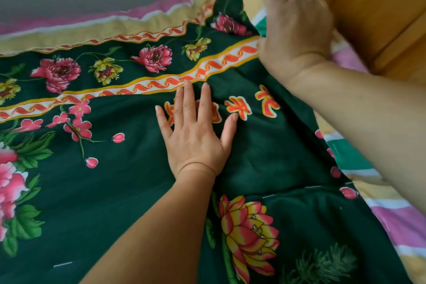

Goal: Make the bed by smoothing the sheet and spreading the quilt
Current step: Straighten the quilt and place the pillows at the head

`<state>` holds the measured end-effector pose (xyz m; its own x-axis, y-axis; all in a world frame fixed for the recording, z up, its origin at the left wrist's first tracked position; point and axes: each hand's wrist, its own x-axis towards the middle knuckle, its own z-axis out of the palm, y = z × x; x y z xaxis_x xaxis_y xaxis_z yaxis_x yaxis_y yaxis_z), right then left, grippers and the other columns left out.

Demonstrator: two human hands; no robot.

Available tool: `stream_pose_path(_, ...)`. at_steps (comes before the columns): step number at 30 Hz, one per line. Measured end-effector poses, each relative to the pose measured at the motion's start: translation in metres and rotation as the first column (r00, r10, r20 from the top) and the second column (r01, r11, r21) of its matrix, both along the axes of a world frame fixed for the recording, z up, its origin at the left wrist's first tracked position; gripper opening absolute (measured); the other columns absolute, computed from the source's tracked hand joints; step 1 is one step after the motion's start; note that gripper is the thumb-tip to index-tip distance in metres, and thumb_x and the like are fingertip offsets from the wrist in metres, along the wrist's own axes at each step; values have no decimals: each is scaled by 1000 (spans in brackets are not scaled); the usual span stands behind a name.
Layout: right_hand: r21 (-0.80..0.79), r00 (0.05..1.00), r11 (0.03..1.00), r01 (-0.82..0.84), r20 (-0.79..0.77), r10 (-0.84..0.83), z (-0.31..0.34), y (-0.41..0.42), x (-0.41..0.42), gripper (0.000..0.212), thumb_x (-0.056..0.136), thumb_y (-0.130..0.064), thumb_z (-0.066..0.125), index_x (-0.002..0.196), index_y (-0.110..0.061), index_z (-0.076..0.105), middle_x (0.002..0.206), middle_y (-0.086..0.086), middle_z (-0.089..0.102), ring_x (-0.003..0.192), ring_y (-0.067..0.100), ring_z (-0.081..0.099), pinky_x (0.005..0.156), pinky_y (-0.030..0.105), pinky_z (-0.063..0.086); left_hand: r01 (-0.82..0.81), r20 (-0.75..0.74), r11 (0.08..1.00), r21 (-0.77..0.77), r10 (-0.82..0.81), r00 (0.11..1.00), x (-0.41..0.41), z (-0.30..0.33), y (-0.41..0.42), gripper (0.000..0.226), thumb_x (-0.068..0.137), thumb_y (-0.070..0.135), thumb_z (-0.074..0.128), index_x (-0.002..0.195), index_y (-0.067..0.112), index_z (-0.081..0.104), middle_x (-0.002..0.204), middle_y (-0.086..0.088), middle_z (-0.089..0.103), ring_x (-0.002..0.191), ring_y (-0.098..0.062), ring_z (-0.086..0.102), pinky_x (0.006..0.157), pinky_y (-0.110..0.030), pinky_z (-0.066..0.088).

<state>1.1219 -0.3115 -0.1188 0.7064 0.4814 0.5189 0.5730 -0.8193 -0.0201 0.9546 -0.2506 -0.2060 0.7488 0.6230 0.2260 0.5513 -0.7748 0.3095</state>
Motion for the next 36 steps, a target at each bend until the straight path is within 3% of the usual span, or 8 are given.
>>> stream_pose_path(2,-33,924,998,-59,376,67,-2,-14,4,38,77,-13,60,113,-20,49,99,14,64,95,30,47,74,40,32,5,1,1000,-2,-5,1000,0,1,-1,78,82,67,13,149,27,25,158,-3,17,147,-17,11,117,-51,-2)
stream_pose_path(8,-355,908,923,146,-323,-268,-41,-9,14,48,102,-13,25,148,1,21,153,23,23,139,34,23,113,42,17,-6,-49,1000,-6,6,999,1,-1,0,82,79,70,8,150,30,18,160,-2,11,148,-16,4,117,-52,-5)
stream_pose_path(11,-171,910,975,143,-365,-198,-44,4,2,50,100,-14,28,149,-8,23,156,19,17,143,34,15,116,45,11,-6,-66,1000,-12,5,998,0,-1,-1,81,79,70,10,150,30,17,160,-1,12,148,-16,4,117,-52,-4)
stream_pose_path(17,-313,910,949,-25,-400,-108,-68,-21,-10,59,96,-56,27,150,-40,10,161,9,-2,146,37,-5,115,55,-3,-13,-50,1000,12,13,999,1,-3,-1,76,84,66,20,147,26,30,156,-5,25,146,-20,18,116,-53,3)
stream_pose_path(21,-162,710,987,4,-695,-117,-72,1,43,69,91,-68,28,150,-42,4,160,11,5,144,36,18,115,43,20,-20,-58,999,48,22,998,2,-7,3,72,84,65,28,143,23,40,151,-9,36,142,-24,30,112,-52,8)
stream_pose_path(26,38,453,988,148,-891,-34,-75,-2,90,65,95,-62,29,152,-35,13,161,5,10,147,29,11,120,38,11,-11,-86,997,79,17,996,5,-6,4,71,84,64,30,140,23,45,148,-8,42,138,-24,37,109,-52,13)
stream_pose_path(32,-165,869,985,55,-477,-129,-66,31,58,53,100,-19,33,150,-18,16,153,18,22,139,38,25,105,52,30,-21,-117,996,90,31,993,3,-5,3,71,83,63,30,139,22,46,146,-10,43,137,-26,39,109,-52,14)
stream_pose_path(36,-144,787,988,-55,-615,-46,-67,50,76,58,102,-40,28,152,-33,1,160,6,-9,147,31,-6,113,57,19,-10,-120,996,87,20,993,4,-6,4,70,82,63,32,138,22,47,146,-10,44,136,-26,39,110,-52,15)
